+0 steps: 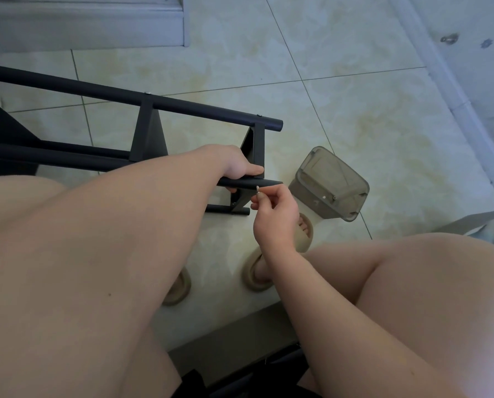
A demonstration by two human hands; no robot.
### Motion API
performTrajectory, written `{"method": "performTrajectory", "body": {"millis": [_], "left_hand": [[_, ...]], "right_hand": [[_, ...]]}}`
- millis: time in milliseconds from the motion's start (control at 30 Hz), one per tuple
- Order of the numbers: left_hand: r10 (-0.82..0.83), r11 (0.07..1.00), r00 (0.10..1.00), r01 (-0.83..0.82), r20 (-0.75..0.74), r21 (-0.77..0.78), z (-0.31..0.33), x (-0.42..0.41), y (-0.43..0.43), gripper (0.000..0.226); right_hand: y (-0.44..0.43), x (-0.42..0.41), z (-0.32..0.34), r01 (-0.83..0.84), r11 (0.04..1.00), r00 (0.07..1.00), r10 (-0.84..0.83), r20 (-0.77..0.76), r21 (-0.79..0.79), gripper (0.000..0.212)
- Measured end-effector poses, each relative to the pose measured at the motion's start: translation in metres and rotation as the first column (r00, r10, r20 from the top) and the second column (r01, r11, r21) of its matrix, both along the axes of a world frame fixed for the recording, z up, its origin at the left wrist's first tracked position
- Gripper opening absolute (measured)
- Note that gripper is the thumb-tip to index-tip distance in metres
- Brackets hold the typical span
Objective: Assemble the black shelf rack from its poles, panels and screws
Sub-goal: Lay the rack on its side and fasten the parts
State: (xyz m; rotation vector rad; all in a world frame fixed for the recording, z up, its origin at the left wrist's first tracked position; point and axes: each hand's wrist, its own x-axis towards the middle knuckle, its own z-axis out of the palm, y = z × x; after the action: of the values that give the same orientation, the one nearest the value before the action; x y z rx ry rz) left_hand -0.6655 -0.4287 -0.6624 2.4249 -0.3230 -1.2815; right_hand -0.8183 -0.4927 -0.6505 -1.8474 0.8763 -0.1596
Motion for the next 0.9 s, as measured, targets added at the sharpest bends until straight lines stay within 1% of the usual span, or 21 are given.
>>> {"method": "performTrajectory", "body": {"millis": [100, 233, 667, 900], "left_hand": [[-0.008, 1.000, 1.000, 0.008, 0.013, 0.005, -0.001, 0.000, 0.001, 0.059], [-0.013, 1.000, 1.000, 0.013, 0.007, 0.002, -0.002, 0.000, 0.001, 0.059], [0.006, 1.000, 1.000, -0.006, -0.001, -0.003, -0.003, 0.000, 0.002, 0.056], [-0.005, 1.000, 1.000, 0.005, -0.016, 0.000, -0.002, 0.001, 0.002, 0.057]], "right_hand": [[0.000, -0.005, -0.001, 0.003, 0.999, 0.999, -0.005, 0.047, 0.043, 0.029], [0.004, -0.010, -0.002, 0.043, 0.991, 0.995, -0.054, 0.086, 0.129, 0.024], [-0.001, -0.009, -0.005, 0.022, 0.993, 0.996, -0.031, 0.081, 0.116, 0.028], [-0.007, 0.002, -0.010, 0.023, 0.991, 0.999, -0.028, 0.034, 0.129, 0.028]]}}
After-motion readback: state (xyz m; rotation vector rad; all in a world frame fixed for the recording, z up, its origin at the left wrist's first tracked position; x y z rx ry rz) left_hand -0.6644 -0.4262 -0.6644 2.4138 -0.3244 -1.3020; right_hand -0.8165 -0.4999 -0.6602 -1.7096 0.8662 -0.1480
